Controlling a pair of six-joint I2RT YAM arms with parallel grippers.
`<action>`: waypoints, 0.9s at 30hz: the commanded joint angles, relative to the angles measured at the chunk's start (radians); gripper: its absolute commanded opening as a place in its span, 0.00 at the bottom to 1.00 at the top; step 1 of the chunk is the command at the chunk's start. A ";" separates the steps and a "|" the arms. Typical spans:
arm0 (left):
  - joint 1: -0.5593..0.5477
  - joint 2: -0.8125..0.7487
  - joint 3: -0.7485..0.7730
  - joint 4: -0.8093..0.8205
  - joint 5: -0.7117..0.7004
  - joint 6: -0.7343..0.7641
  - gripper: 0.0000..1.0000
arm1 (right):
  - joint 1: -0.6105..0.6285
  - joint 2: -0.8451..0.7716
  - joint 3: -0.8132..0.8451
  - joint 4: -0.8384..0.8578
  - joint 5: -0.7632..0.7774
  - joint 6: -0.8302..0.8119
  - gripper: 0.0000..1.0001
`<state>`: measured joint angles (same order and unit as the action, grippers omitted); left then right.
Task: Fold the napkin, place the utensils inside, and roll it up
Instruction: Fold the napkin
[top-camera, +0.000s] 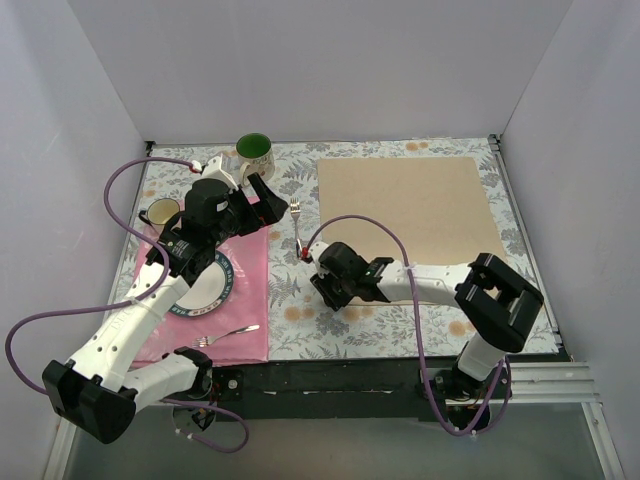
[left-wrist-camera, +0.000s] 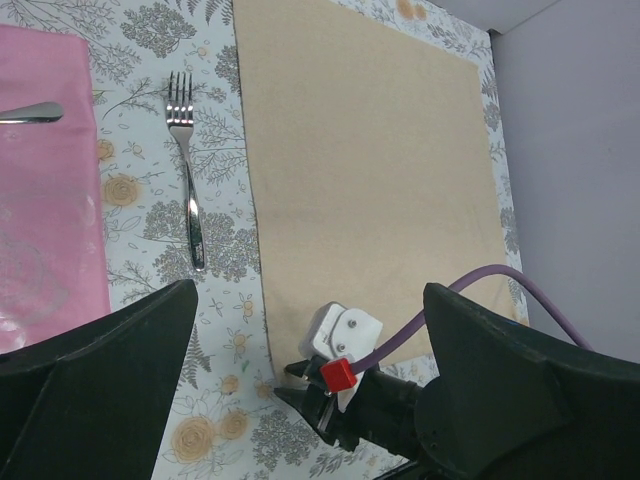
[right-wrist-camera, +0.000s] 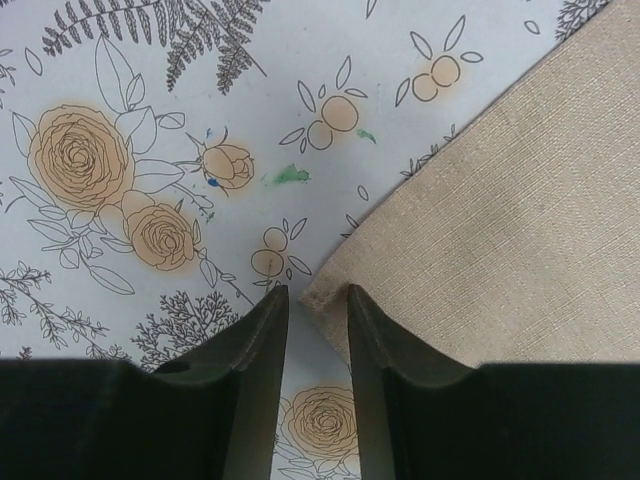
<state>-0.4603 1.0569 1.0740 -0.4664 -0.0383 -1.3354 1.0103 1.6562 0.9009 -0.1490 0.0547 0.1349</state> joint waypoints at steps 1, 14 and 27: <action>0.003 -0.005 0.010 0.014 0.021 -0.001 0.97 | -0.009 0.020 -0.056 0.029 -0.081 0.037 0.34; 0.011 0.003 0.012 0.017 0.031 0.001 0.97 | 0.050 -0.110 -0.039 -0.049 -0.049 0.199 0.01; 0.011 0.095 -0.042 0.097 0.201 0.005 0.97 | -0.427 -0.257 0.087 -0.181 0.330 0.180 0.01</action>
<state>-0.4534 1.1160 1.0565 -0.4019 0.0662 -1.3350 0.7525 1.4147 0.8913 -0.2939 0.1661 0.3733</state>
